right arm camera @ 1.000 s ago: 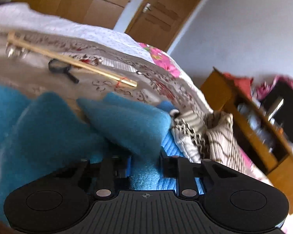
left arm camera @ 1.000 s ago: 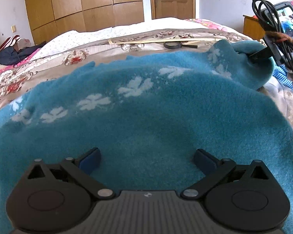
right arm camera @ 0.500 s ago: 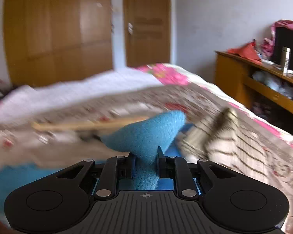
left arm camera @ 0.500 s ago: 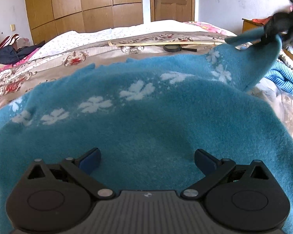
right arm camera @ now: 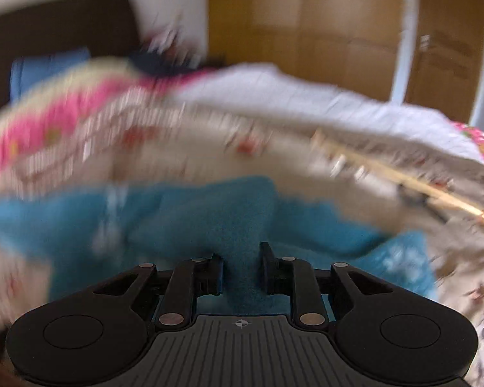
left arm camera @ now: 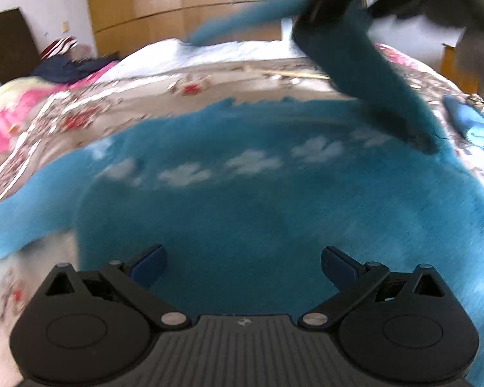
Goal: Fold small clothes
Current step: 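Lift the sleeve with the right gripper and fold it across the sweater body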
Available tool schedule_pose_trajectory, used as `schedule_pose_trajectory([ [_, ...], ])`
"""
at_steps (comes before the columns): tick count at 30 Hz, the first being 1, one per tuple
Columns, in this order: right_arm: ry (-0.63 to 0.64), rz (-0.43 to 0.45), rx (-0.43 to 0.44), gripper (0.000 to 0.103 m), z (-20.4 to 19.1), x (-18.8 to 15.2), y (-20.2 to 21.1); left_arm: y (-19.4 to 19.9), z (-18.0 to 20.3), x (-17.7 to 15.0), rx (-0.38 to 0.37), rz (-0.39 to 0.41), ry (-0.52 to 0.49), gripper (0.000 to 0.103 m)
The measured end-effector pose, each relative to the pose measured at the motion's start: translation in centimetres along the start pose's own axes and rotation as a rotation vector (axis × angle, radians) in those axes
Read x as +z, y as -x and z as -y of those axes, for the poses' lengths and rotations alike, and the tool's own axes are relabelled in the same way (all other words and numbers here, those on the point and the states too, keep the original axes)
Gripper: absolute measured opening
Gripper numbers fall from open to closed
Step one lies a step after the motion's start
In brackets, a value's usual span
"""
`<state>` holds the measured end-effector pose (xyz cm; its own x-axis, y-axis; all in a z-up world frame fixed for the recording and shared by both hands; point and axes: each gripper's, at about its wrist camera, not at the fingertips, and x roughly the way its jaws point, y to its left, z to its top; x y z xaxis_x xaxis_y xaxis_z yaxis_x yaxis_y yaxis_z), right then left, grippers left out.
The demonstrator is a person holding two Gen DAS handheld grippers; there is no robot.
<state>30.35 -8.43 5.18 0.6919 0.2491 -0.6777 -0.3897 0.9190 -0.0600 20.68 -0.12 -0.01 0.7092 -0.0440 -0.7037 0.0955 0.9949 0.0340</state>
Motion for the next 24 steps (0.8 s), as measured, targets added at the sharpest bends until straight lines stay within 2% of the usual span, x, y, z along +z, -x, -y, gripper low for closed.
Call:
schedule_pose_trajectory([
  [3, 0.070, -0.042, -0.048, 0.024, -2.0, -1.9, -0.8, 0.2, -1.5, -0.9, 0.021, -0.015, 0.018, 0.103],
  [8, 0.177, -0.075, -0.069, 0.029, -2.5, -2.6, 0.5, 0.5, -3.0, -1.4, 0.016, -0.028, 0.042, 0.103],
  [10, 0.239, -0.071, -0.082, 0.030, -3.3, -2.9, 0.9, 0.8, -3.6, -2.0, 0.017, -0.038, 0.040, 0.103],
  [14, 0.349, -0.018, -0.098, 0.041, -5.2, -2.7, 1.7, 1.1, -4.8, -2.9, 0.037, -0.046, 0.035, 0.103],
  [18, 0.525, 0.025, -0.086, 0.043, -8.4, -2.8, 1.2, 1.6, -6.6, -2.9, 0.052, -0.036, 0.082, 0.103],
  [19, 0.552, 0.031, -0.076, 0.045, -9.0, -2.8, 1.1, 1.6, -7.0, -3.0, 0.052, -0.036, 0.094, 0.103],
  [21, 0.644, 0.052, -0.041, 0.058, -10.1, -3.1, 0.5, 1.4, -7.9, -3.2, 0.057, -0.040, 0.117, 0.103],
  [24, 0.713, -0.001, -0.065, 0.059, -11.1, -3.3, -2.5, 1.0, -8.7, -3.2, 0.054, -0.040, 0.138, 0.103],
])
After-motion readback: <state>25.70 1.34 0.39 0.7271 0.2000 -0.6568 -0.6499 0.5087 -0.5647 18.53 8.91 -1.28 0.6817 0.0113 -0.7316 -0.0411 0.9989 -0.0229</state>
